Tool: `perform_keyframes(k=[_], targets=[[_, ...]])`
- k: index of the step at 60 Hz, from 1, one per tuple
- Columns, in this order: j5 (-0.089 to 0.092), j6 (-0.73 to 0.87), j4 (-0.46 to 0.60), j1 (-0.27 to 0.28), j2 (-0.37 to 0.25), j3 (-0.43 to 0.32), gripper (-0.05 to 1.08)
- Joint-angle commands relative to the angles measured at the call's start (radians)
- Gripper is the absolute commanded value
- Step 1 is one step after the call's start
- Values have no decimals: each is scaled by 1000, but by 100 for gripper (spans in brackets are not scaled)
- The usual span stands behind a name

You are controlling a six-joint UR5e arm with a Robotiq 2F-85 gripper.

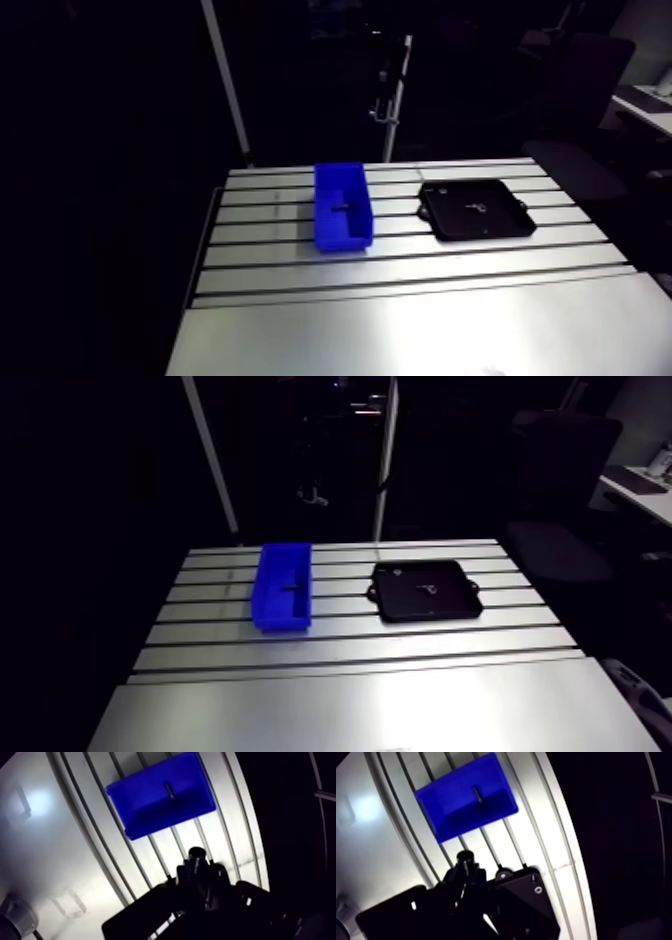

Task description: Pick up the M10 bolt from the tray and put it into the blue bin.

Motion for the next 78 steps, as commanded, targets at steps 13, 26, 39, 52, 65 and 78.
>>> perform_keyframes(k=[13,26,39,52,65,78], targets=[[-35,-171,-6,128,65,8,105],[-64,-169,-61,146,96,17,105],[-103,-173,-117,146,110,39,105],[-105,-173,-126,142,139,63,105],[-104,-171,-165,135,164,98,105],[-102,-167,-182,138,172,130,105]])
